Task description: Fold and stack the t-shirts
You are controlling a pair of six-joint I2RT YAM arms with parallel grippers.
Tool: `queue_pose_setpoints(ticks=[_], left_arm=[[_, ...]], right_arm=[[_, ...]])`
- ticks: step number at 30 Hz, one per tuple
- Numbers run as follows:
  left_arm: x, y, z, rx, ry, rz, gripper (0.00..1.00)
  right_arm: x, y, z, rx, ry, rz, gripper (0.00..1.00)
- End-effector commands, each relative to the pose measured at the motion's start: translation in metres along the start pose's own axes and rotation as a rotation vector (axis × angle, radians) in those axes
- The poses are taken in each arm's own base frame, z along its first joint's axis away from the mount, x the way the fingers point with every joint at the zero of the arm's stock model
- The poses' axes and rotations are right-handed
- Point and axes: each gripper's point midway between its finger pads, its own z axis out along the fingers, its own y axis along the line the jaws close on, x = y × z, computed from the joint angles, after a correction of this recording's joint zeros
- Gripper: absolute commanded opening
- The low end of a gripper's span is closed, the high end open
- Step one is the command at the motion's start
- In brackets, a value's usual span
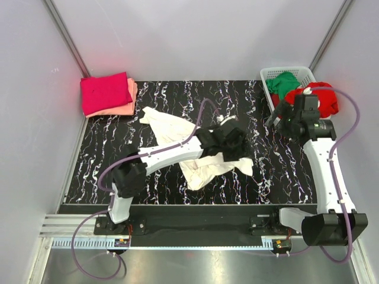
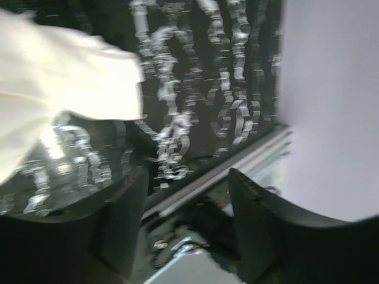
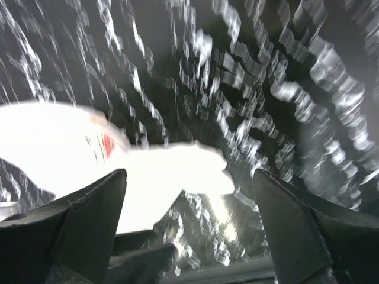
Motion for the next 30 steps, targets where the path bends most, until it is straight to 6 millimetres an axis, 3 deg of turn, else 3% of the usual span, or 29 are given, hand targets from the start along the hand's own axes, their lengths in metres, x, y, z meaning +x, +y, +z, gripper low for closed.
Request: queue_pose_setpoints(ticks=[1, 3, 5, 6, 7, 9, 11, 12, 21, 25, 30], left_arm=[[-0.045, 0.009, -0.069, 0.019, -0.158, 0.010, 0.66], [-0.059, 0.033, -0.082, -0.015, -0.184, -0.010, 0.78], [-0.061, 0.056, -0.100, -0.053, -0.206, -0.006, 0.78], [-0.061, 0.078, -0.103, -0.102, -0.209, -0.009, 0.78], [-0.065, 0.081, -0.118, -0.098, -0.244, -0.009, 0.78], [-0.065, 0.105, -0.125, -0.143, -0.254, -0.018, 0.79], [-0.066, 0.113, -0.138, -0.137, -0.268, -0.027, 0.78], [-0.065, 0.128, -0.138, -0.167, -0.264, -0.043, 0.78], [-0.063, 0.192, -0.170, -0.227, -0.317, -0.119, 0.78], [-0.062, 0.210, -0.183, -0.242, -0.343, -0.141, 0.78], [-0.058, 0.231, -0.189, -0.272, -0.364, -0.164, 0.78]], right_arm=[[0.039, 0.016, 0.015, -0.104, 0.146, 0.077, 0.93], [0.060, 0.019, 0.026, -0.139, 0.207, 0.102, 0.88], [0.083, 0.025, 0.034, -0.199, 0.288, 0.139, 0.83], [0.092, 0.027, 0.037, -0.215, 0.317, 0.152, 0.81], [0.102, 0.030, 0.039, -0.243, 0.356, 0.164, 0.79], [0.125, 0.021, 0.050, -0.228, 0.412, 0.186, 0.74], [0.142, 0.013, 0.058, -0.207, 0.447, 0.195, 0.72], [0.146, 0.009, 0.060, -0.195, 0.455, 0.194, 0.72], [0.190, -0.025, 0.098, -0.066, 0.517, 0.201, 0.68], [0.211, -0.042, 0.108, -0.008, 0.550, 0.204, 0.65], [0.225, -0.047, 0.111, 0.012, 0.570, 0.187, 0.61]])
